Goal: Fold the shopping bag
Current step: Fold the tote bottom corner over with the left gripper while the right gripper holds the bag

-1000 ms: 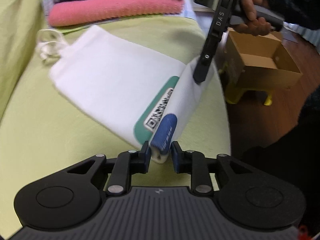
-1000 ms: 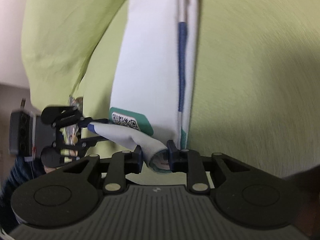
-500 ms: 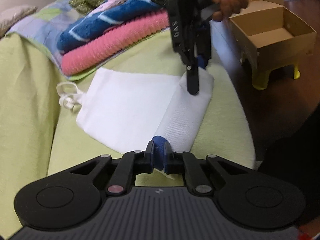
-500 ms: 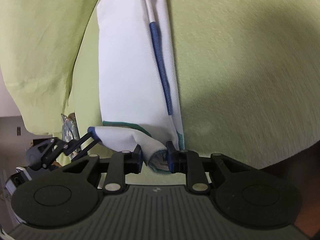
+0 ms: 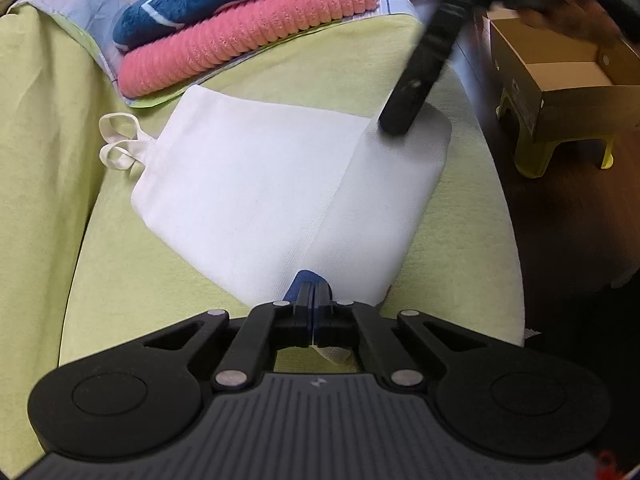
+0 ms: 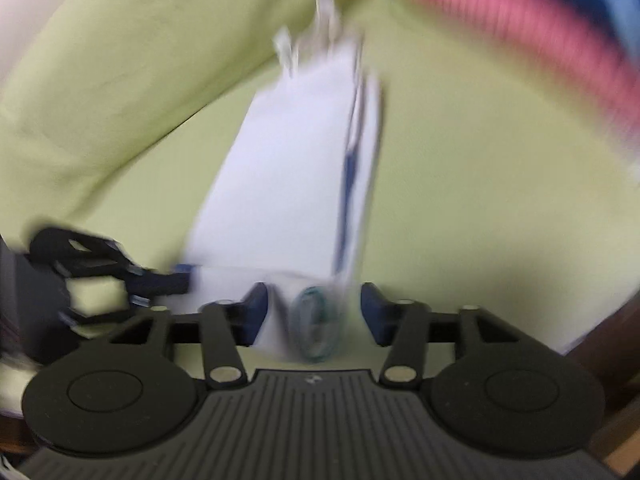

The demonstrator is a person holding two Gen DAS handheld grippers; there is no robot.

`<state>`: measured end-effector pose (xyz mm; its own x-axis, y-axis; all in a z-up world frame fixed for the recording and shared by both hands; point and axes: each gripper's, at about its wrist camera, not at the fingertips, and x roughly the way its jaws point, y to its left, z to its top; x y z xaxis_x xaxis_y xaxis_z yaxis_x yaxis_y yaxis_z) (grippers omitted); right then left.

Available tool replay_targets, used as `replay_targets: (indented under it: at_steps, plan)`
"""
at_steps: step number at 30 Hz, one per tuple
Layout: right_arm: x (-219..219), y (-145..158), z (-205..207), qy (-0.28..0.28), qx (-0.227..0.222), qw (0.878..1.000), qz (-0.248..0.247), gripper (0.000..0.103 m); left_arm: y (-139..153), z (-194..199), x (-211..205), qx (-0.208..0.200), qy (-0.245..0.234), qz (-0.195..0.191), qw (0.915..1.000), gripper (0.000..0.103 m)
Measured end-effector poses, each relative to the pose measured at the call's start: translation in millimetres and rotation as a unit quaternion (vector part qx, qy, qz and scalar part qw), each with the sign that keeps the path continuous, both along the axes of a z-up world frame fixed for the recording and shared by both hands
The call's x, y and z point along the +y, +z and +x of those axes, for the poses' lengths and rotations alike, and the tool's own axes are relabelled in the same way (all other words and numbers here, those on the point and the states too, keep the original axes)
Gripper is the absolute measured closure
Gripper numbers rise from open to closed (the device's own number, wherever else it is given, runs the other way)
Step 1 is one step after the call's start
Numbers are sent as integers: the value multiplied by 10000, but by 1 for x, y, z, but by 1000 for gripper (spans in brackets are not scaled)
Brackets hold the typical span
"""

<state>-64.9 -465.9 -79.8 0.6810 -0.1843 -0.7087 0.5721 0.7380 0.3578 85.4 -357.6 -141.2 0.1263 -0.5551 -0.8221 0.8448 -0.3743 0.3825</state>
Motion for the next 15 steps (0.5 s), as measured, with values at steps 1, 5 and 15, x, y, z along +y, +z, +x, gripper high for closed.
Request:
replay_targets:
  at_steps: [1, 5, 15]
  plan:
    - [12, 7, -3, -48, -34, 9987, -498, 57, 0, 0, 0, 24, 25, 1, 10000, 103]
    - [65, 14, 2, 178, -50, 9788, -2042, 83, 0, 0, 1, 56, 100, -41, 9999, 103]
    - [65, -34, 21, 563, 268, 9489, -3093, 95, -1, 3, 0, 230, 387, -196, 9988, 103]
